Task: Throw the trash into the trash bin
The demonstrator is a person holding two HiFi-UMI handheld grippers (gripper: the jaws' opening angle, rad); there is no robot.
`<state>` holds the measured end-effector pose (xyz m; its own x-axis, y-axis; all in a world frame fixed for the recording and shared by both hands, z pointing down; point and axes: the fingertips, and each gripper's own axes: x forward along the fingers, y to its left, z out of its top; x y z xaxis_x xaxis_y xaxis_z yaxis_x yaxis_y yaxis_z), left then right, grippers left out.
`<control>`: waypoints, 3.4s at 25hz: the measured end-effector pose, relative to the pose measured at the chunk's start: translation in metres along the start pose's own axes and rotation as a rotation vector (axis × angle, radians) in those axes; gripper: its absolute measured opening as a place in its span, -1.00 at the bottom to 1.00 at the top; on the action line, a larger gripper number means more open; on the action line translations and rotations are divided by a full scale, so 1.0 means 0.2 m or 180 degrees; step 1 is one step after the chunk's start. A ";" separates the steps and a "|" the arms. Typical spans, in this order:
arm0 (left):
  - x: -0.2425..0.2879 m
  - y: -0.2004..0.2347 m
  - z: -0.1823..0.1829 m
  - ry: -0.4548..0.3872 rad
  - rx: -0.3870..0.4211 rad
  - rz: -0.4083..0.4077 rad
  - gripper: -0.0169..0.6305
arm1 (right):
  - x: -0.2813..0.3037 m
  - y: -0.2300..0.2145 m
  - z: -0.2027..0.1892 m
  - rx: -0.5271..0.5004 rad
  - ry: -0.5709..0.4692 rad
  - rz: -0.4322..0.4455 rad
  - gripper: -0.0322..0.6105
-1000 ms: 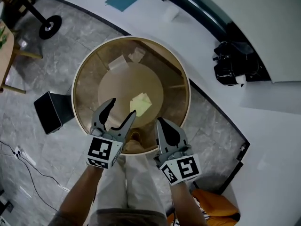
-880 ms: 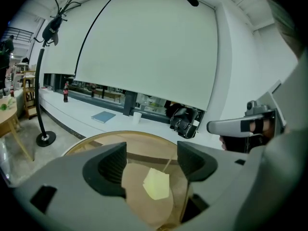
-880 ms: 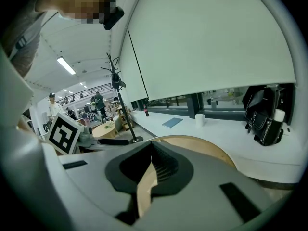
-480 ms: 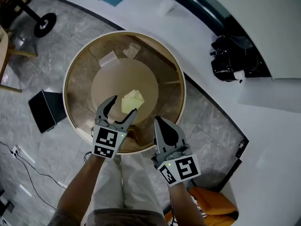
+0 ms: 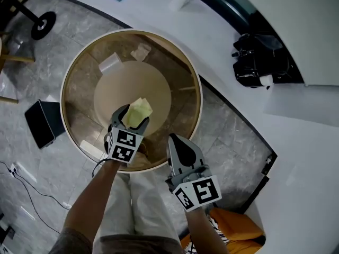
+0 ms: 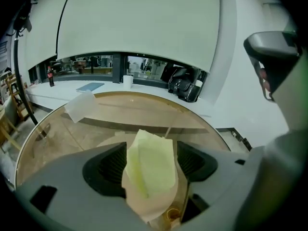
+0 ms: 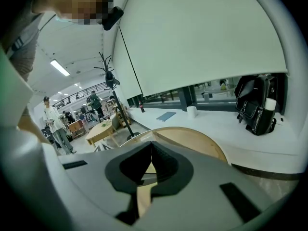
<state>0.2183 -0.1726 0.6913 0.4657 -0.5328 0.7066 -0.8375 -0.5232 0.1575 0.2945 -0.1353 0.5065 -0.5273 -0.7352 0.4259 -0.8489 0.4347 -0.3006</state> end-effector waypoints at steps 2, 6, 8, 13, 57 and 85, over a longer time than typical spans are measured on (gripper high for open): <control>0.01 -0.01 0.00 0.0029 0.0012 -0.0008 0.06 | 0.00 -0.01 -0.01 0.0021 0.0008 0.0002 -0.84; 0.03 -0.01 -0.02 0.0109 -0.0017 0.0000 0.06 | 0.01 -0.03 0.00 0.0048 0.0007 0.0022 -0.84; 0.04 0.00 -0.03 0.0152 -0.0048 0.0010 0.06 | 0.02 -0.03 0.00 0.0048 0.0006 0.0038 -0.84; 0.02 0.01 -0.04 0.0131 -0.0190 0.0029 -0.42 | 0.04 -0.03 -0.01 0.0041 0.0013 0.0112 -0.84; -1.72 1.53 -0.17 -0.1048 -0.1489 0.0861 -0.86 | 1.05 1.80 0.14 -0.0422 0.0261 0.1283 -0.84; -1.92 2.18 -1.29 -0.0946 -0.2572 0.1785 -0.86 | 1.47 2.47 -0.43 -0.0797 0.0972 0.1764 -0.84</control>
<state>-0.3994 -0.0257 0.6665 -0.0918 -0.7633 0.6395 -0.8475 0.3971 0.3523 -0.2829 -0.0931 0.5564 -0.8421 -0.2053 0.4987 -0.4136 0.8392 -0.3530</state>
